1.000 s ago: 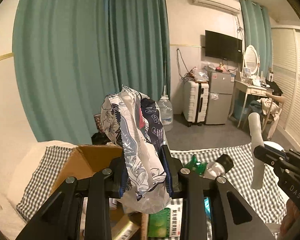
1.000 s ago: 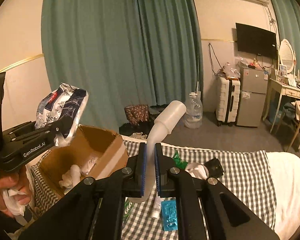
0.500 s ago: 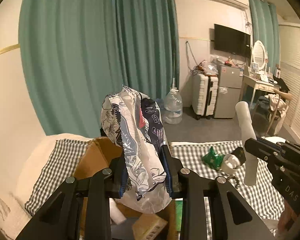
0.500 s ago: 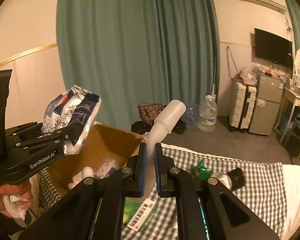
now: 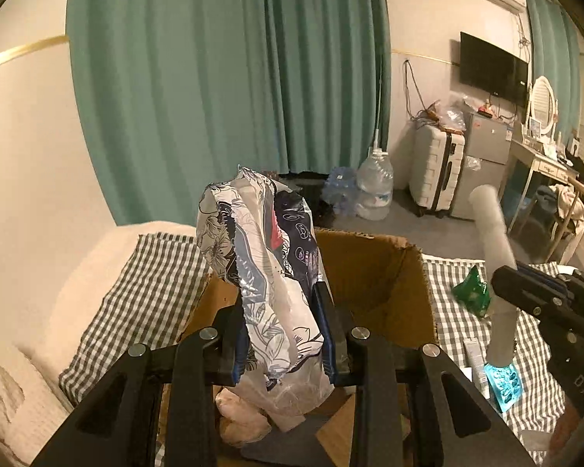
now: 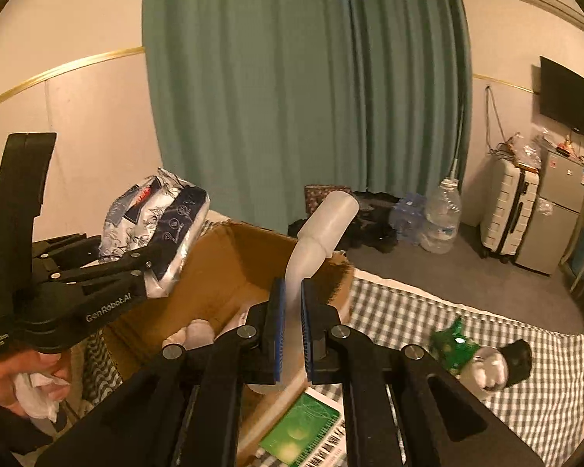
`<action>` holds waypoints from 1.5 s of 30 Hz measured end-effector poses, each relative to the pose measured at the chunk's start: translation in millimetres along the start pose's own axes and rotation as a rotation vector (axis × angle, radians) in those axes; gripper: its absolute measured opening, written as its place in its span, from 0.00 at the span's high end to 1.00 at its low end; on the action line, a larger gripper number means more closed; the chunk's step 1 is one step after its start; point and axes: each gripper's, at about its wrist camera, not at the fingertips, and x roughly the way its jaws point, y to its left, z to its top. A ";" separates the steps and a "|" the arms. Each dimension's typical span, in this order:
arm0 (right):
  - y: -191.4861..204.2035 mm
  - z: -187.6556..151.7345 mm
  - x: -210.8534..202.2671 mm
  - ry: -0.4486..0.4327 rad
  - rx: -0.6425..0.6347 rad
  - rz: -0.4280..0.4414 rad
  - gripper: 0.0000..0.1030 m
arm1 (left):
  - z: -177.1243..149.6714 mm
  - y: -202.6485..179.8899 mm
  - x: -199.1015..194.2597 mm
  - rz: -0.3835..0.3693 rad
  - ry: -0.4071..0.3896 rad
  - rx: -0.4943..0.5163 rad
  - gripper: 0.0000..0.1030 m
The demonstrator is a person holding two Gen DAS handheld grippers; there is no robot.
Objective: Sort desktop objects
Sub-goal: 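Carry the wipe pack and white tube over the cardboard box with both grippers, then release the wipe pack and white tube into the cardboard box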
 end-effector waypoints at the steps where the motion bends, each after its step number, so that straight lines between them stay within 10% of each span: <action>1: 2.0 -0.4 3.4 0.003 -0.001 0.005 0.93 | -0.7 2.2 3.4 -0.004 0.007 -0.005 0.71; 28: 32.9 -33.2 119.3 0.295 -0.046 0.046 0.86 | -32.9 10.5 72.8 0.019 0.209 -0.007 0.58; 35: 21.6 -27.7 99.2 0.233 -0.002 0.062 0.44 | -22.2 10.7 56.5 0.024 0.153 -0.027 0.48; 45: -4.0 -11.6 46.3 0.085 0.067 0.024 0.23 | 1.2 -4.4 30.3 -0.017 0.047 -0.068 0.00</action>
